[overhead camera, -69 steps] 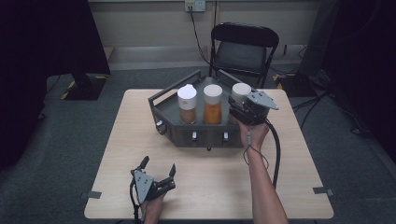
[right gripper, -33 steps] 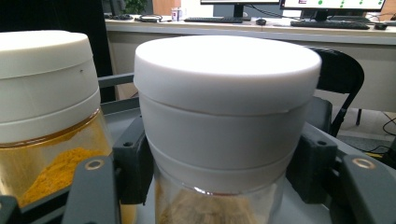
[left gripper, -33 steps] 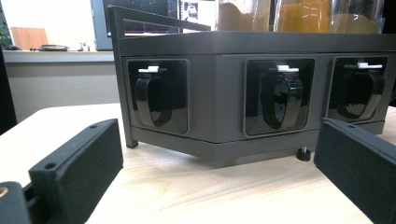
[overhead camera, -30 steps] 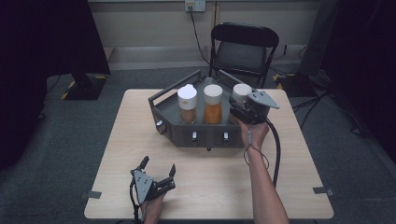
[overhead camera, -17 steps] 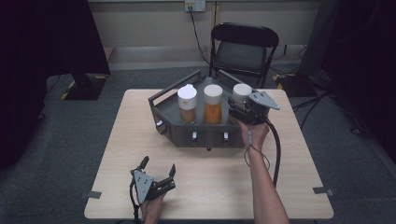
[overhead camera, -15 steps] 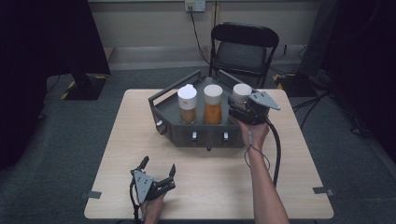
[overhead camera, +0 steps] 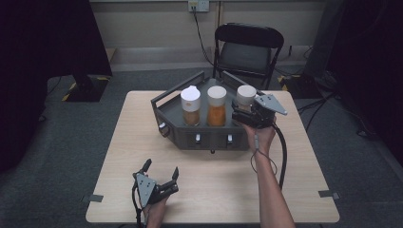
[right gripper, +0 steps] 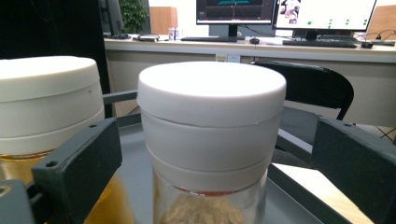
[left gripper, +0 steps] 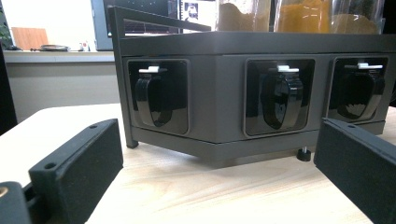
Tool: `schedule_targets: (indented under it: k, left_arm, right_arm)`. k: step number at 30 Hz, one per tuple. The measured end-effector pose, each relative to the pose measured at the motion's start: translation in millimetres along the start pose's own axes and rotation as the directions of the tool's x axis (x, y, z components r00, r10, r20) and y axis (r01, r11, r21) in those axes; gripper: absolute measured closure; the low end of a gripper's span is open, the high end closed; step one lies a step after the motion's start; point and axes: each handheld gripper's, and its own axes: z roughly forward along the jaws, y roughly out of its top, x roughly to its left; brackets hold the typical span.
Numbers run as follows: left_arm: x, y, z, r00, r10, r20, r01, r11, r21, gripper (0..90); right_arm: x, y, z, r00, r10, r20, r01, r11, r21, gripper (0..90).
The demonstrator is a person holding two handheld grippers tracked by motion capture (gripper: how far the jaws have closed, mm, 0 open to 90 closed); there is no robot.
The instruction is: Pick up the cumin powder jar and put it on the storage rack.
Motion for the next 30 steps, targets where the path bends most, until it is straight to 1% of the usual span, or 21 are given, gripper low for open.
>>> schedule_targets:
  k: [5, 16, 22, 26, 30]
  left_arm:
    - [-0.1, 0.0, 0.0, 1.0, 0.0, -0.001, 0.0, 1.0, 0.0, 0.9]
    - [0.0, 0.0, 0.0, 1.0, 0.0, 0.0, 0.0, 1.0, 0.0, 0.9]
    - [0.0, 0.0, 0.0, 1.0, 0.0, 0.0, 0.0, 1.0, 0.0, 0.9]
    - [0.0, 0.0, 0.1, 1.0, 0.0, 0.0, 0.0, 1.0, 0.0, 0.9]
    - [0.0, 0.0, 0.1, 1.0, 0.001, 0.0, -0.001, 1.0, 0.0, 0.9]
  right_arm:
    - [1.1, 0.0, -4.7, 1.0, -0.003, 0.002, 0.003, 1.0, -0.019, 0.3]
    - [0.8, -5.0, -14.7, 1.0, -0.001, 0.001, 0.001, 0.999, -0.032, 0.3]
    - [0.2, -8.3, -24.9, 1.0, 0.009, 0.0, -0.009, 0.999, -0.05, 0.5]
    - [0.6, -10.7, -33.5, 1.0, 0.0, 0.002, 0.0, 0.998, -0.06, 0.6]
    - [-0.8, -13.1, -40.3, 0.9999, 0.01, -0.001, -0.01, 0.998, -0.07, 0.6]
